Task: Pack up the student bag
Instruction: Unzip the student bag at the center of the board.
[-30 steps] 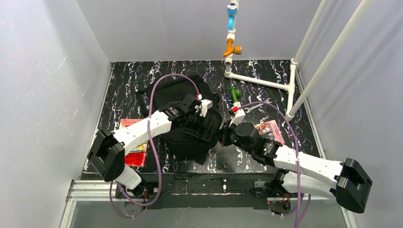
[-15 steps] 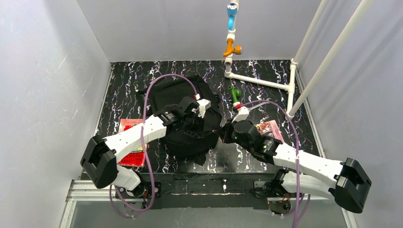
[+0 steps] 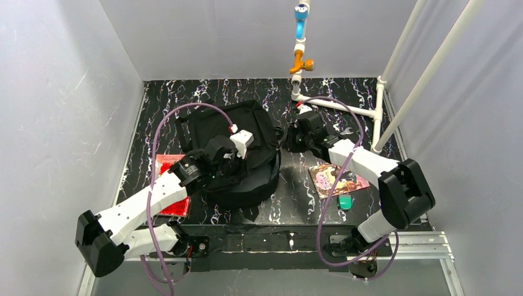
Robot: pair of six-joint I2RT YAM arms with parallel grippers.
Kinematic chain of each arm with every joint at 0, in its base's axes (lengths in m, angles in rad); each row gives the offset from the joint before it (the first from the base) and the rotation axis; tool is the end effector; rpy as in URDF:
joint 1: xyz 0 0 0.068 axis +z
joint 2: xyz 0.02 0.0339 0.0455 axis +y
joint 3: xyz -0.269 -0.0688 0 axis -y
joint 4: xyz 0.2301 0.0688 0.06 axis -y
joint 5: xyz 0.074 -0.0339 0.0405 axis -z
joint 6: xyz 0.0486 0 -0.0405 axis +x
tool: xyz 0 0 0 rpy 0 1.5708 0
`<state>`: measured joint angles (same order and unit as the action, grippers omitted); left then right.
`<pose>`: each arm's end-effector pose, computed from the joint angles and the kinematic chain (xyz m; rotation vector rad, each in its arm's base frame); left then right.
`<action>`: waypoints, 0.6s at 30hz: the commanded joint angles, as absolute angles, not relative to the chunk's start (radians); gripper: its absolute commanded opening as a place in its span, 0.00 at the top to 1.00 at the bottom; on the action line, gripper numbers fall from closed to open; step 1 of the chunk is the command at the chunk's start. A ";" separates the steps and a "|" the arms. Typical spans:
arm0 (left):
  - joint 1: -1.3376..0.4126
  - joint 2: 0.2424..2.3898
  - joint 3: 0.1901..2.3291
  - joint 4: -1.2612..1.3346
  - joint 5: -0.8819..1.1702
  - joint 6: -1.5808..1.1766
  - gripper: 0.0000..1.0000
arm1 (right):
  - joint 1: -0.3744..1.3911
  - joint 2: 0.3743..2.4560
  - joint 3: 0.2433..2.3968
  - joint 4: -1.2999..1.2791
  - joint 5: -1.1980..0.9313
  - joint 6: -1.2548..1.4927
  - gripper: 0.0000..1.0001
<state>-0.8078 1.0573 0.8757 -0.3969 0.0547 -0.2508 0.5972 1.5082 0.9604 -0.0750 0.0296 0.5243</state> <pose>0.1554 -0.1663 0.2983 0.6435 2.1305 -0.6608 0.2740 0.1846 0.2419 -0.0651 2.2566 0.5876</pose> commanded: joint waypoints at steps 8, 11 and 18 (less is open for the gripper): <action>-0.809 1.197 1.203 -0.565 -0.133 -0.322 1.00 | 0.581 1.401 0.868 -0.199 -0.057 0.455 0.27; -0.809 1.251 1.264 -0.565 -0.187 -0.250 1.00 | 0.611 1.345 0.730 -0.037 -0.128 0.545 0.24; -0.792 1.330 1.358 -0.624 -0.262 -0.226 1.00 | 0.676 1.241 0.629 0.193 -0.218 0.617 0.19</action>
<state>-0.8055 1.3334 1.3132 -0.6010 -0.2199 -0.2581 0.6415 1.3071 0.6254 -0.0406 -0.1310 0.5602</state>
